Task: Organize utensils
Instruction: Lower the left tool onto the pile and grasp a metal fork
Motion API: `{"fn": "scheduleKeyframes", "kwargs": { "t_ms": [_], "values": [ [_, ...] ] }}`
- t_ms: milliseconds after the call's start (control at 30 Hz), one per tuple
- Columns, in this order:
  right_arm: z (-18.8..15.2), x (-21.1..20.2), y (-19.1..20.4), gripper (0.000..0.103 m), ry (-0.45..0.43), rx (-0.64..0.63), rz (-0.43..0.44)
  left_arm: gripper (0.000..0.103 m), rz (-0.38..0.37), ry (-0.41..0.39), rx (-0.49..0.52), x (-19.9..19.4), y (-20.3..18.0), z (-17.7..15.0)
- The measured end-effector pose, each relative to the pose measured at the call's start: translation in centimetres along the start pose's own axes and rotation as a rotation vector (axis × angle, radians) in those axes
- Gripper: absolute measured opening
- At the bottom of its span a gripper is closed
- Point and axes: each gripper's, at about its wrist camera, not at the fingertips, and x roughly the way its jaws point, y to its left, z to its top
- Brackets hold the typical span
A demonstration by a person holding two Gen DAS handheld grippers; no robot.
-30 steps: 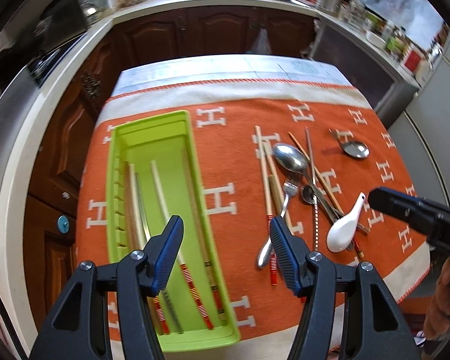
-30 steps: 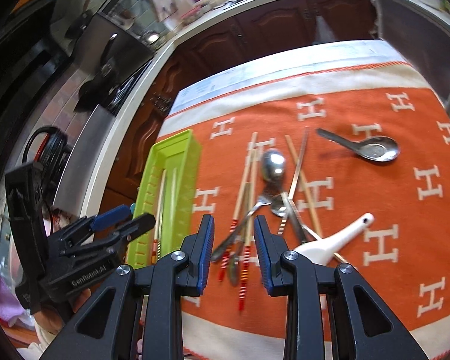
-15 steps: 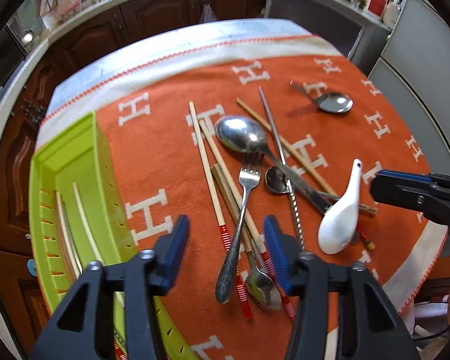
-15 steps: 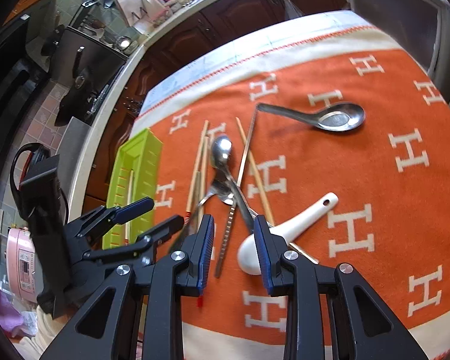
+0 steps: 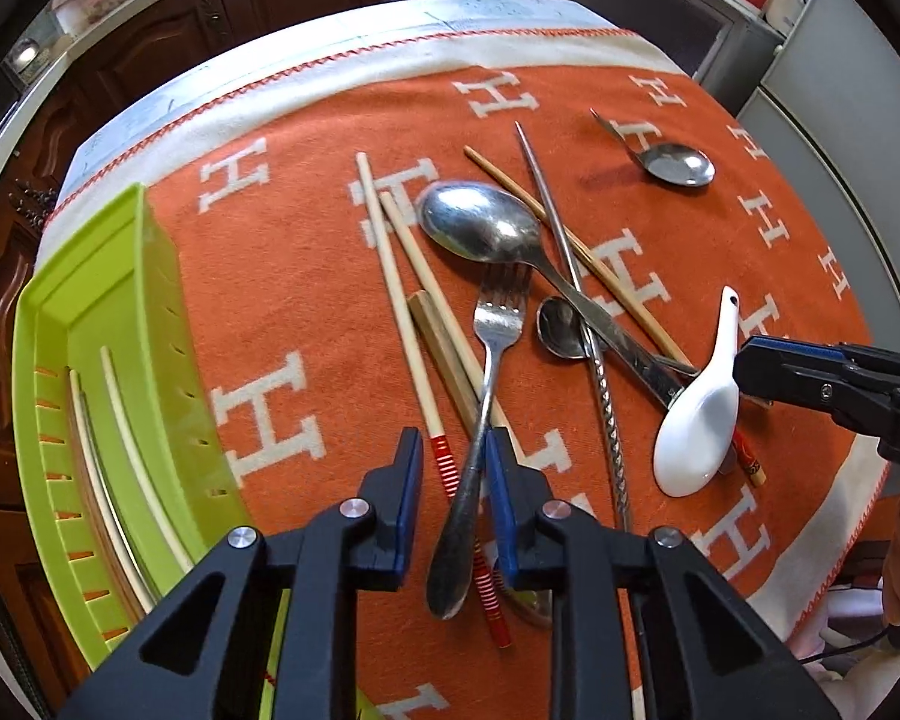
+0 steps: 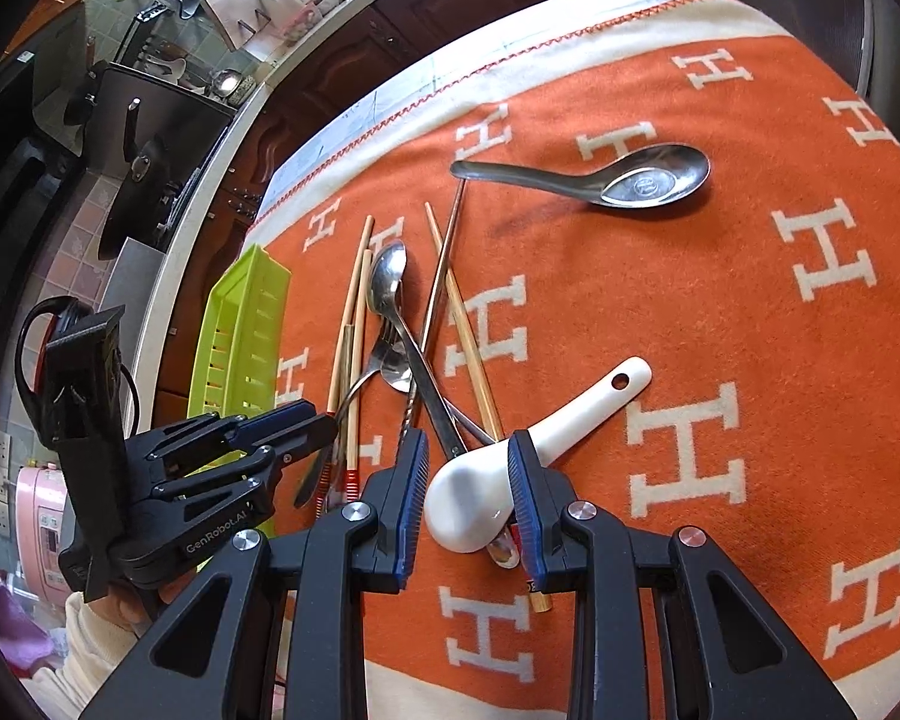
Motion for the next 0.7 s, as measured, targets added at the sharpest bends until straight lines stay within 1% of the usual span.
{"fn": "scheduleKeyframes", "kwargs": {
  "t_ms": [67, 200, 233, 267, 300, 333, 433, 600, 700],
  "values": [
    [-0.1, 0.3, 0.0, 0.028, 0.003, -0.002, 0.000, 0.020, -0.005, 0.005, 0.006, 0.2, -0.2, 0.1],
    [0.0, 0.4, -0.1, 0.028, 0.004, -0.004, 0.004, 0.019, 0.014, 0.009, 0.027, 0.4, -0.6, 0.2],
    [0.0, 0.4, -0.1, 0.028, 0.004, -0.005, 0.006, 0.016, 0.019, 0.007, 0.033, 0.2, -0.6, 0.2],
    [0.0, 0.4, -0.1, 0.028, 0.005, -0.008, 0.008, 0.004, 0.021, -0.002, 0.037, 0.0, -0.8, 0.2],
    [0.0, 0.4, -0.1, 0.028, 0.006, -0.011, 0.008, 0.003, 0.005, 0.007, 0.038, 0.0, -1.0, 0.3],
    [0.0, 0.5, 0.0, 0.028, 0.009, -0.015, 0.010, 0.002, -0.009, 0.015, 0.031, 0.0, -1.1, 0.3],
    [-0.1, 0.7, 0.7, 0.028, 0.015, -0.032, 0.018, 0.002, -0.007, 0.022, 0.032, -0.1, -1.3, 0.0],
    [-0.4, 1.0, 1.8, 0.028, 0.020, -0.059, 0.029, 0.002, -0.040, 0.033, 0.008, -0.1, -0.9, -0.1],
    [-0.5, 1.3, 2.3, 0.028, 0.027, -0.072, 0.035, 0.008, -0.034, 0.049, 0.017, 0.4, -1.1, -0.1]
  ]
}}
